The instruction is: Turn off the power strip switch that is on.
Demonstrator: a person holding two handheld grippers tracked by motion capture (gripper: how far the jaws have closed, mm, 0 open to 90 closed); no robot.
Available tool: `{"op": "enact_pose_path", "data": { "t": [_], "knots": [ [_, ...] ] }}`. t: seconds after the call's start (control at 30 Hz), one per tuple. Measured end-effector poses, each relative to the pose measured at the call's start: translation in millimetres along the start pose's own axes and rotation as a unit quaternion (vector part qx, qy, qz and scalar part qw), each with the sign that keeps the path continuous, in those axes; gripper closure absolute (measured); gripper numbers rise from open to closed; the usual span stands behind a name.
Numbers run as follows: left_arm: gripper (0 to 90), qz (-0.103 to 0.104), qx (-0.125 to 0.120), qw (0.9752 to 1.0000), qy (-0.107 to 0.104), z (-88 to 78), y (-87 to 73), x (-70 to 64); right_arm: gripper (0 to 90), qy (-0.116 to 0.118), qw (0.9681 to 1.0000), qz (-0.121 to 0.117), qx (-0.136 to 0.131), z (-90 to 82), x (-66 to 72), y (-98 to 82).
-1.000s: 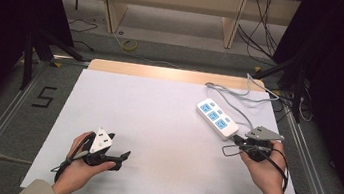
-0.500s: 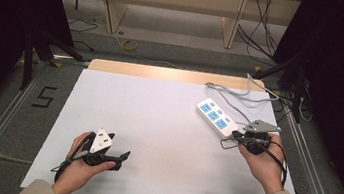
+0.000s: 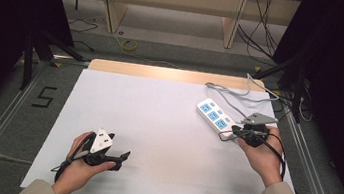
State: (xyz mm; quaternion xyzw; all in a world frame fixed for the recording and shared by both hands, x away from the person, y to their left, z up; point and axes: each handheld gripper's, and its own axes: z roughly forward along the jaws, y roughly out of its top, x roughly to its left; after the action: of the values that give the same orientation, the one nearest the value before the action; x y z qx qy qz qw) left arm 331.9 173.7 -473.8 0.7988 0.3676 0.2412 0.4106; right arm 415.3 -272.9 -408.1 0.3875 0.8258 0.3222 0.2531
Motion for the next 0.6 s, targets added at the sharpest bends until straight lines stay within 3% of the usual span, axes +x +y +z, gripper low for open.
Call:
{"op": "enact_pose_path", "data": {
  "t": [0.6],
  "knots": [
    [19.0, 0.003, 0.000, 1.0000, 0.001, 0.1, 0.0, -0.1, 90.0, -0.006, 0.9996, -0.012, 0.026, 16.3, -11.1, 16.7]
  ]
}}
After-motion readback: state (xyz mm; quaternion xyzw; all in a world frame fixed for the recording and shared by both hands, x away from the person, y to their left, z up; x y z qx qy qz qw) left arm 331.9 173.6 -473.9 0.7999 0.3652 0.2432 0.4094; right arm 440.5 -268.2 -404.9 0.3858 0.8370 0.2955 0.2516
